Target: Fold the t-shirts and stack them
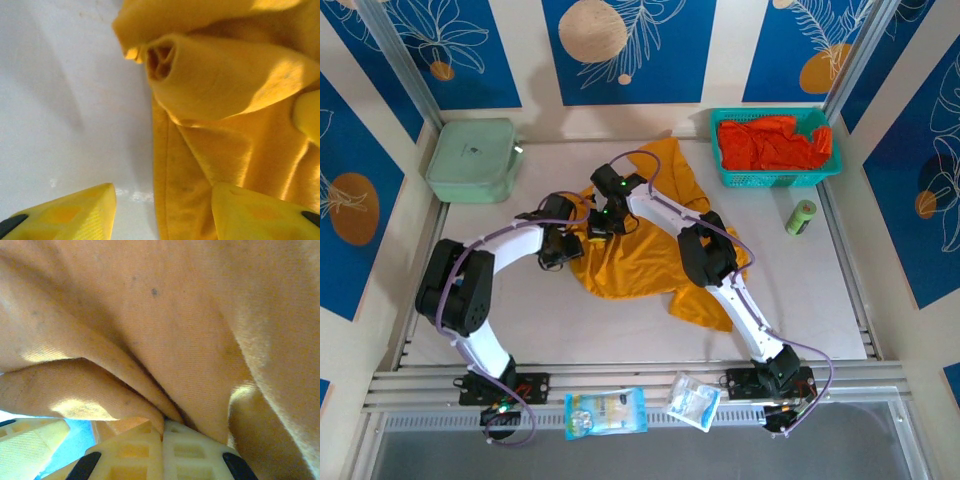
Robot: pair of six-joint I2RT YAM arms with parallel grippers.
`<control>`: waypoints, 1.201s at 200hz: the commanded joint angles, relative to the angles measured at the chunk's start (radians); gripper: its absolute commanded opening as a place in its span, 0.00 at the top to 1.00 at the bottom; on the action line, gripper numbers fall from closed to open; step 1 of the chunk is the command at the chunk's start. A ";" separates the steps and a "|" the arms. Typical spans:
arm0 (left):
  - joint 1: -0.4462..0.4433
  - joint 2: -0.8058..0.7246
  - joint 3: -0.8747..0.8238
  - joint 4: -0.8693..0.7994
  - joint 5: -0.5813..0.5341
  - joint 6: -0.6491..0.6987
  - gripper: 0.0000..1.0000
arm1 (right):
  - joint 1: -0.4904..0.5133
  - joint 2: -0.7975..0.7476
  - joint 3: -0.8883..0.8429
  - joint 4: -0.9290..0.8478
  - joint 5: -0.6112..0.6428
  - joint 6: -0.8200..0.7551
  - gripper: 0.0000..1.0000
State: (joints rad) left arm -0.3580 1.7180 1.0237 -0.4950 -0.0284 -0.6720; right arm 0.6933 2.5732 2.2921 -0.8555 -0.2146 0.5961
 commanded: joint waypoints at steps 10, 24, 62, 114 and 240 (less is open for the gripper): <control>-0.007 0.025 0.007 -0.068 -0.040 0.025 0.48 | 0.003 -0.010 -0.014 -0.002 -0.034 0.013 1.00; -0.008 0.031 0.004 -0.065 -0.044 0.027 0.48 | 0.003 -0.010 -0.018 0.002 -0.037 0.014 1.00; -0.010 0.099 0.026 -0.040 -0.045 0.025 0.48 | 0.002 -0.011 -0.026 0.014 -0.054 0.020 1.00; -0.038 0.253 0.106 -0.093 -0.098 0.038 0.59 | 0.008 -0.023 -0.053 0.033 -0.083 0.037 0.93; -0.086 0.132 -0.094 -0.145 -0.250 -0.161 1.00 | -0.045 -0.139 -0.271 0.101 -0.036 0.122 0.64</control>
State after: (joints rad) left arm -0.4454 1.8328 1.1015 -0.6605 -0.3084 -0.7219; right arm 0.6716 2.4672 2.0602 -0.7177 -0.2962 0.6674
